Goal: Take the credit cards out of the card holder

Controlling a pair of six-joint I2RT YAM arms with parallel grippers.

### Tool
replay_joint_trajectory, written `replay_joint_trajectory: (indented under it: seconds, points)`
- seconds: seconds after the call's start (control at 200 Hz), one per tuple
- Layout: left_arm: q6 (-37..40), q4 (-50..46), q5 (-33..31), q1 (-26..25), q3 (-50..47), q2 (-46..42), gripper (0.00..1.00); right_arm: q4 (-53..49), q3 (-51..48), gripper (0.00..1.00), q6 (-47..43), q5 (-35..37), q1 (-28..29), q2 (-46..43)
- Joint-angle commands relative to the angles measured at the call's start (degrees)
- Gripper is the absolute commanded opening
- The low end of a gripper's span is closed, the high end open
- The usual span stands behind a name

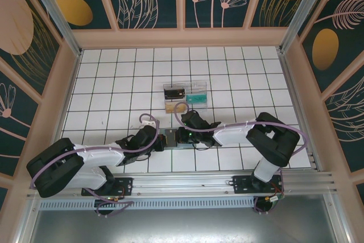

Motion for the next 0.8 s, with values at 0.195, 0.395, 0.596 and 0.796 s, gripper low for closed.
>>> replay_joint_trajectory:
  seconds: [0.195, 0.395, 0.596, 0.796]
  points:
    - [-1.11, -4.79, -1.95, 0.34, -0.57, 0.33, 0.00, -0.43, -1.32, 0.00, 1.10, -0.72, -1.11, -2.00]
    - [-1.30, -5.28, -2.40, 0.33, -0.56, 0.55, 0.00, -0.70, -3.12, 0.00, 1.26, -0.97, -2.78, -4.46]
    - [-0.90, -4.67, -1.49, 0.33, -0.30, 0.40, 0.00, 0.55, -3.54, 0.00, 1.24, -2.44, -3.22, -4.70]
    - [-0.52, -5.78, -0.60, 0.33, 0.71, -2.71, 0.07, 1.06, -2.14, 0.03, 1.25, -2.92, -2.55, -4.44]
